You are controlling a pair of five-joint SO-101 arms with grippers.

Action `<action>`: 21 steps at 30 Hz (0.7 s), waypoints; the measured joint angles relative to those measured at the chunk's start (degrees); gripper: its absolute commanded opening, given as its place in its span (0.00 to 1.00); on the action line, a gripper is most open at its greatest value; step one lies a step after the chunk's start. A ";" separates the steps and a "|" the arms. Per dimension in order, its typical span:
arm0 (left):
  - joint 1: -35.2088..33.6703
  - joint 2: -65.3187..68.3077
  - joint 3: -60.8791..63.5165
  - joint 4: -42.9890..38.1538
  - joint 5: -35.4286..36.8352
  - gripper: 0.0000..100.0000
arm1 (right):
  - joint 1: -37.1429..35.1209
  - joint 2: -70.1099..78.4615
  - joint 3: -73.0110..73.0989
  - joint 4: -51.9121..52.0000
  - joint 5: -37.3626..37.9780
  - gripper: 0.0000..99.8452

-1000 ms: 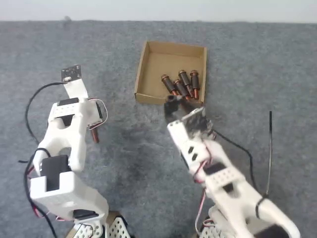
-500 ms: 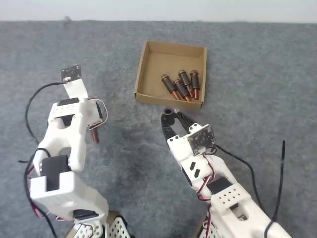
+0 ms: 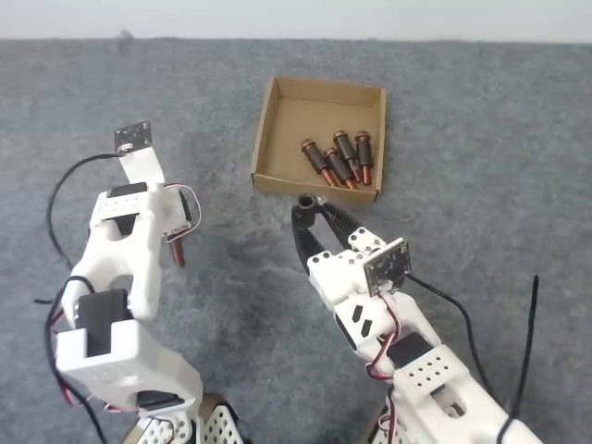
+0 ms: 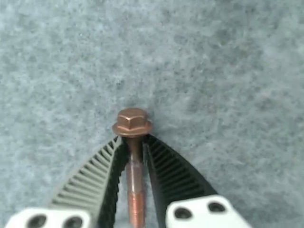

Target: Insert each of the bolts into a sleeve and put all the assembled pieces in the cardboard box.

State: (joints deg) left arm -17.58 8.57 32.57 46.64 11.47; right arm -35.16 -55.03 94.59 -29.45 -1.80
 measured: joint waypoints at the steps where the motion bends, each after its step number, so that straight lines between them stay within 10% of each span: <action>1: 0.00 0.00 0.00 0.00 0.00 0.01 | 0.00 1.49 0.00 -1.41 0.00 0.01; 21: 3.60 0.00 0.09 -1.85 -0.26 0.01 | 0.00 51.60 -3.43 -43.60 0.00 0.01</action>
State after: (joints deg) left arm -13.98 8.57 32.66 44.79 11.21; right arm -35.16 -3.43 91.16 -73.05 -1.80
